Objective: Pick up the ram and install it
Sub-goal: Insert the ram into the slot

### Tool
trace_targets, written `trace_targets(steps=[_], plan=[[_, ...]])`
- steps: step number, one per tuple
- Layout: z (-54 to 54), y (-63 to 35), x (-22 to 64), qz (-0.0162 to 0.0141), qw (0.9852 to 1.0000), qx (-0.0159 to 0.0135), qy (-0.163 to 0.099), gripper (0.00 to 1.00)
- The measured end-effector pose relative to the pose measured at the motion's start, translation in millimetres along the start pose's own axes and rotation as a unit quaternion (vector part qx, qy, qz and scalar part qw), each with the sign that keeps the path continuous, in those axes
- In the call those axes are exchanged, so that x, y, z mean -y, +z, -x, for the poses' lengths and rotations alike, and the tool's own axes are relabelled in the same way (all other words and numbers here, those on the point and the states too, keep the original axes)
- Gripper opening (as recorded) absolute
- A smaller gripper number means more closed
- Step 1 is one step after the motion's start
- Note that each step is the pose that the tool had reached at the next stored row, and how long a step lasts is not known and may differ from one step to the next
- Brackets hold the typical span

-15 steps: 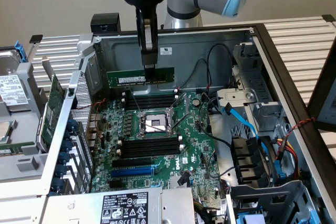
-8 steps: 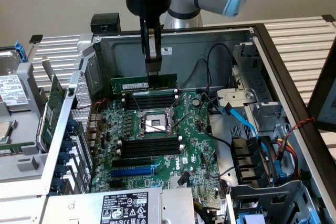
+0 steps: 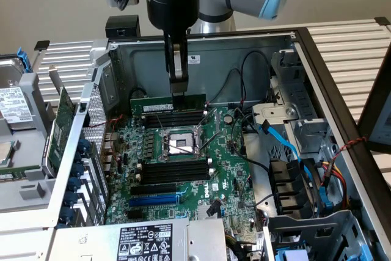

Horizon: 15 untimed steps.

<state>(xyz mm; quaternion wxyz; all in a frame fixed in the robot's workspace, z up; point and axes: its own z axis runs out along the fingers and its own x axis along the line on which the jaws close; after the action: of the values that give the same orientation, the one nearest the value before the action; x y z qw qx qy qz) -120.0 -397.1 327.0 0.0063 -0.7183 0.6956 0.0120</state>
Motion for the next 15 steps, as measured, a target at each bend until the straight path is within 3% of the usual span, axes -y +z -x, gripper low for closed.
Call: trace_targets(steps=[3,7,15], plan=[[-0.1,5.4,0.0,0.0,1.0,-0.0007,0.0,0.13],[-0.3,10.0,0.1,0.0004,1.0,-0.0047,0.0,0.13],[-1.0,20.3,1.9,0.0016,1.0,-0.0088,0.0,0.13]])
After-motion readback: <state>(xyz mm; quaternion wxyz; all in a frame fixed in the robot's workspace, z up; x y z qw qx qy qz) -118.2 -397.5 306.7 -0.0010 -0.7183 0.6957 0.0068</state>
